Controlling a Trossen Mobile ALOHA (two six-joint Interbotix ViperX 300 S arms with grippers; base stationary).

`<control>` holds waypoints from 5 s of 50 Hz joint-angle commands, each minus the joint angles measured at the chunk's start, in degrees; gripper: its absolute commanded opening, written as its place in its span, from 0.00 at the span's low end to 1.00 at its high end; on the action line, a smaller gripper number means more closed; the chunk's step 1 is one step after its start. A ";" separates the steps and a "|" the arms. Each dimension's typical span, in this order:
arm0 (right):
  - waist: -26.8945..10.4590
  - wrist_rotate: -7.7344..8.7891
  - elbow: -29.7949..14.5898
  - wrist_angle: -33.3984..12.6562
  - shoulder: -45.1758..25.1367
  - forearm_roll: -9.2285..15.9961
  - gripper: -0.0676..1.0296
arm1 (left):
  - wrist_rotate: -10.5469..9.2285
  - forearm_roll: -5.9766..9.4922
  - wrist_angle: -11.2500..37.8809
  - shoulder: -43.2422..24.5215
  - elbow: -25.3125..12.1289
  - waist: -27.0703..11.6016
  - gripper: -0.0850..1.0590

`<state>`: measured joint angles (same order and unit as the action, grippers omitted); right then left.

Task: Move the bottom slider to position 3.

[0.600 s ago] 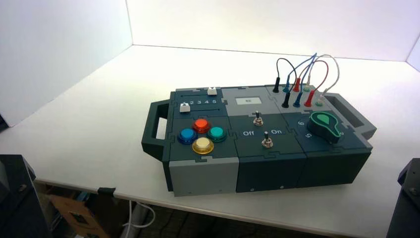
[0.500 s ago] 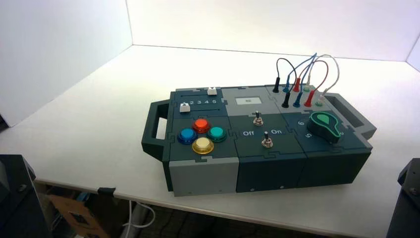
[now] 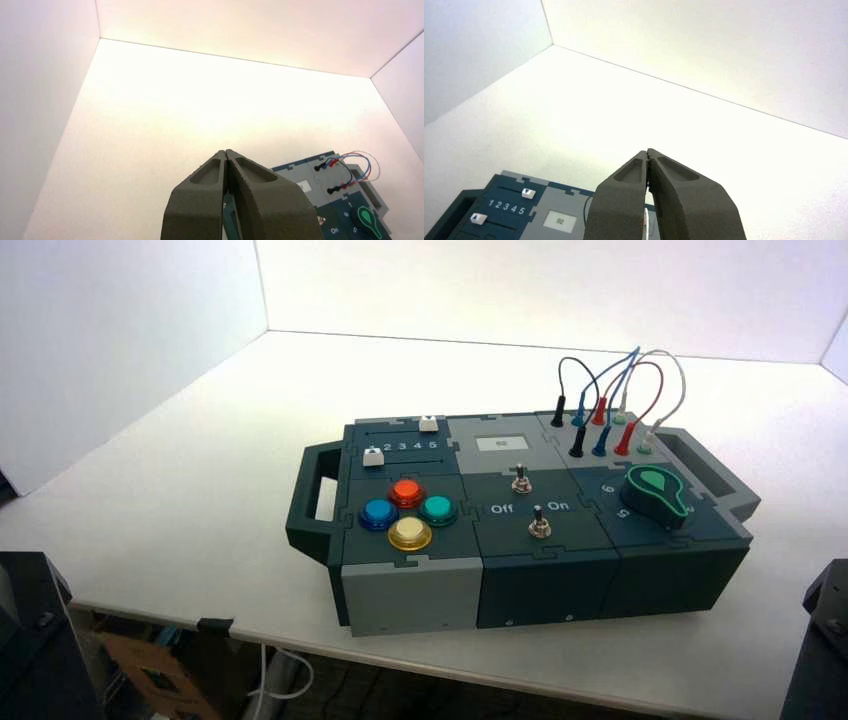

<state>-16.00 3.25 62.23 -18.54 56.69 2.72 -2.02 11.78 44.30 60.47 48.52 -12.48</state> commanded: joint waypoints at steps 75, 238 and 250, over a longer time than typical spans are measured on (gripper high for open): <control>-0.09 0.18 -0.79 0.26 -5.45 -1.93 0.04 | 3.78 -0.18 2.55 -46.85 -5.27 -22.32 0.05; -0.09 0.18 -0.88 0.79 -5.19 -3.08 0.04 | 6.06 -3.96 -0.18 -66.09 -11.69 -27.25 0.05; -0.09 0.18 -0.88 0.97 -5.10 -2.99 0.04 | 5.89 -3.60 0.88 -63.46 -10.20 -27.33 0.05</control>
<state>-16.00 3.34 62.40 -18.46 51.77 -0.26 3.78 8.00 44.91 -5.63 38.32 -39.73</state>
